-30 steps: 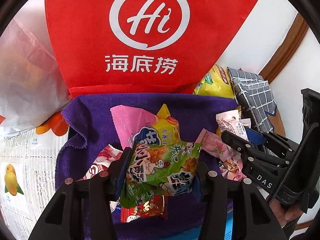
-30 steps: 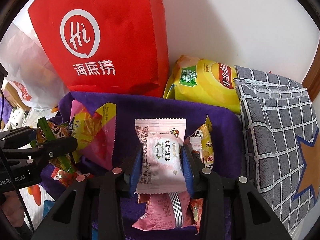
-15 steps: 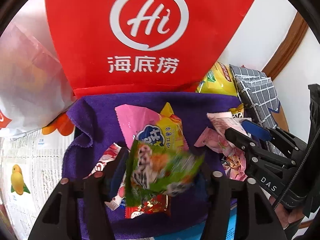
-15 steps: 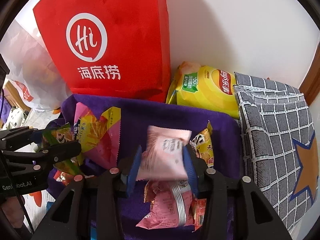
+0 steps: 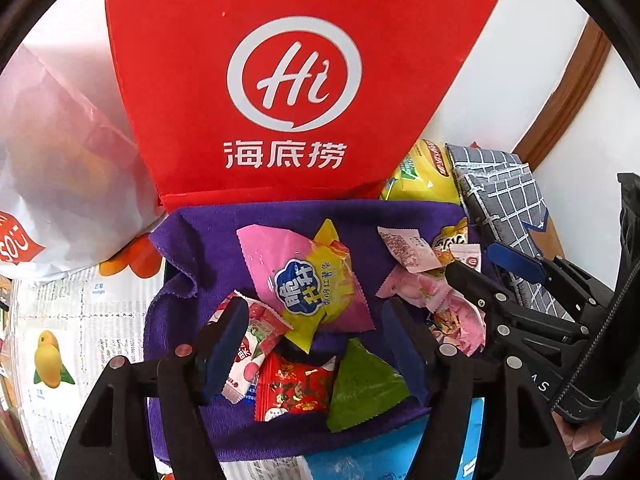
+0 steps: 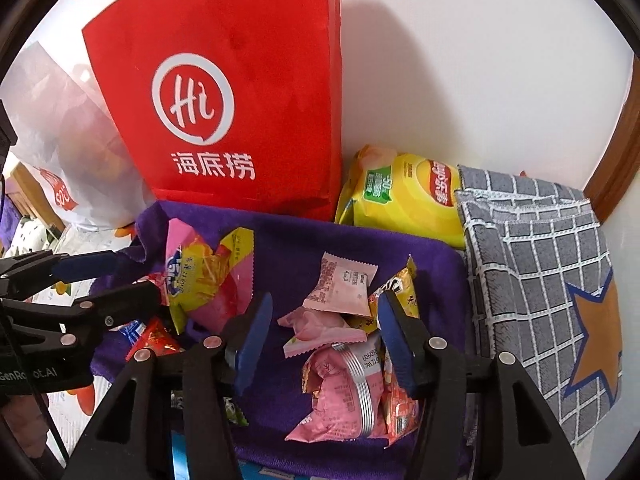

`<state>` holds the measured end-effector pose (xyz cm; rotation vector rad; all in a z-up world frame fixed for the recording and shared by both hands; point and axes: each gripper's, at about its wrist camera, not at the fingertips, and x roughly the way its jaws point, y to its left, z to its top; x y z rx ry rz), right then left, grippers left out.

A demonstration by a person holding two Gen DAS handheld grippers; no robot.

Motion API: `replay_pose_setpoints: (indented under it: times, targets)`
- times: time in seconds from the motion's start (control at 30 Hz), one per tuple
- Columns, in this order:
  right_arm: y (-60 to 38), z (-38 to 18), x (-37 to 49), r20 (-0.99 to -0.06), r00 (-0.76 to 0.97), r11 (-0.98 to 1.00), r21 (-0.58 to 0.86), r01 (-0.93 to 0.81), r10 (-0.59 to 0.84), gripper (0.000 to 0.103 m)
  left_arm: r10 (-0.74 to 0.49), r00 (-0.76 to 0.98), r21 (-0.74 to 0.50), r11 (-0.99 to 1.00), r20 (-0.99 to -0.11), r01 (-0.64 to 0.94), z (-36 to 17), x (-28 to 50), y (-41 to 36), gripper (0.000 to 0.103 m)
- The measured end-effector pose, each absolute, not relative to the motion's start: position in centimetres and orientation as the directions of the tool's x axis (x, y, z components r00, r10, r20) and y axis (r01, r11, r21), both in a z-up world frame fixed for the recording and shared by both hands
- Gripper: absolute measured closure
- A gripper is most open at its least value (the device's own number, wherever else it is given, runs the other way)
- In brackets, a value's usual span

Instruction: Organize snacks

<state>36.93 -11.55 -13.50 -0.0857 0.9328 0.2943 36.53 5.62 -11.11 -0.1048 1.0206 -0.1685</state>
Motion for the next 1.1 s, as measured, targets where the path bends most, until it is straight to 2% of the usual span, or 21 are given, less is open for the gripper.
replay_pose_setpoints:
  times: [0.37, 0.63, 0.93, 0.97, 1.1]
  targets:
    - [-13.2, -9.8, 33.1, -0.779, 0.592, 0.968, 0.075, -0.24, 0.207, 0.047, -0.179, 0.56, -0.142, 0.984, -0.809, 0.109, -7.8, 33.9, 4.6, 0.035]
    - [-14.2, -7.7, 28.7, -0.771, 0.613, 0.976, 0.047, -0.211, 0.169, 0.047, -0.167, 0.61, -0.132, 0.986, -0.774, 0.103, -5.7, 28.5, 4.5, 0.033]
    - [-15.5, -6.0, 23.3, -0.766, 0.616, 0.977, 0.081, -0.195, 0.186, 0.046, -0.129, 0.665, -0.098, 0.992, -0.736, 0.083, -4.5, 22.0, 4.5, 0.033]
    - [-15.7, -5.9, 22.8, -0.764, 0.619, 0.978, 0.083, -0.19, 0.185, 0.044, -0.13, 0.673, -0.099, 0.991, -0.728, 0.085, -4.4, 21.5, 4.6, 0.033]
    - [-16.8, -5.1, 20.0, -0.732, 0.659, 0.983, 0.079, -0.168, 0.172, 0.022, -0.133, 0.702, -0.107, 0.991, -0.699, 0.081, -3.5, 18.5, 4.8, 0.033]
